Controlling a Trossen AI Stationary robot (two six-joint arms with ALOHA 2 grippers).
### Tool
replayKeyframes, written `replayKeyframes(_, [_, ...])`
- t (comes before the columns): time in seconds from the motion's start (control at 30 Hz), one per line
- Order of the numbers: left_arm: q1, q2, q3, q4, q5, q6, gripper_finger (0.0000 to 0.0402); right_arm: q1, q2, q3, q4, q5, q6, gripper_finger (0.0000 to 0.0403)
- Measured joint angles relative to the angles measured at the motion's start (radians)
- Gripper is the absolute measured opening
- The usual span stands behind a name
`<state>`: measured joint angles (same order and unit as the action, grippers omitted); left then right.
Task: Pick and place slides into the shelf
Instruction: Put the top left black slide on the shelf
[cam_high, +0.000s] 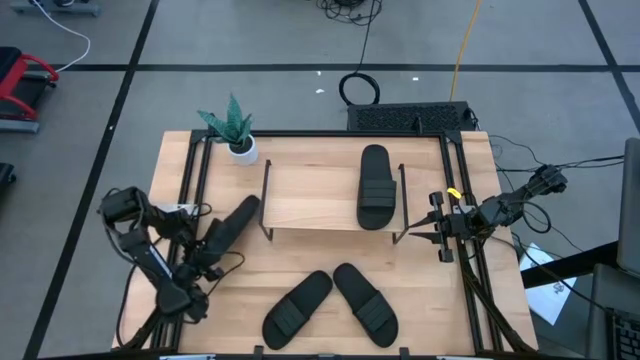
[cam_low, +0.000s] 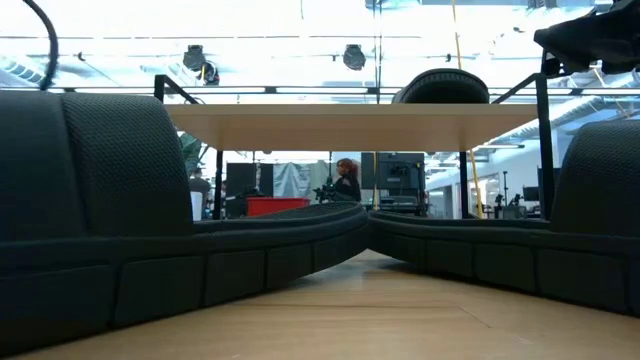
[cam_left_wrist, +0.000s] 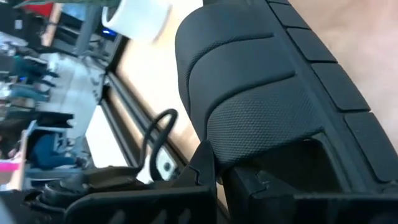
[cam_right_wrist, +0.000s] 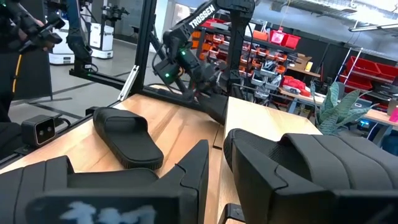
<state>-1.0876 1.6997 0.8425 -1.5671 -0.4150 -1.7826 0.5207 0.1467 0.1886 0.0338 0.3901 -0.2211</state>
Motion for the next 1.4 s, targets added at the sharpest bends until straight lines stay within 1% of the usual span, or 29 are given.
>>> replayKeyframes(0.17, [0.043,0.000,-0.035,-0.003,-0.029,-0.007,0.0000,0.000,0.000,0.000,0.000,0.000,0.000,0.0064])
replayKeyframes(0.43, [0.119,0.000,-0.021,-0.004,-0.069,0.038,0.0000,0.000,0.000,0.000,0.000,0.000,-0.003,0.0064])
replayKeyframes(0.57, [0.179,0.000,-0.021,-0.004,-0.131,0.056,0.0000,0.000,0.000,0.000,0.000,0.000,-0.002,0.0064])
replayKeyframes(0.7, [0.234,-0.012,-0.021,-0.001,-0.209,0.109,0.0000,0.000,0.000,0.000,0.000,0.000,-0.001,0.0064])
replayKeyframes(0.8, [0.270,-0.058,-0.028,-0.005,-0.261,0.143,0.0000,0.000,0.000,0.000,0.000,0.000,-0.001,0.0064])
replayKeyframes(0.93, [0.305,-0.158,-0.060,-0.009,-0.268,0.170,0.0000,0.000,0.000,0.000,0.000,0.000,0.000,0.0064])
replayKeyframes(1.03, [0.320,-0.225,-0.059,-0.004,-0.307,0.201,0.0000,0.000,0.000,0.000,0.000,0.000,0.000,0.0064])
replayKeyframes(1.13, [0.358,-0.279,-0.068,-0.003,-0.318,0.241,0.0000,0.000,0.000,0.000,0.000,-0.002,0.000,0.0064])
replayKeyframes(1.27, [0.401,-0.312,-0.075,-0.005,-0.324,0.267,0.0000,0.000,0.000,0.000,0.000,-0.002,0.000,0.0064])
replayKeyframes(1.4, [0.421,-0.328,-0.073,-0.004,-0.311,0.282,0.0000,0.000,0.000,0.000,0.000,-0.002,0.000,0.0064])
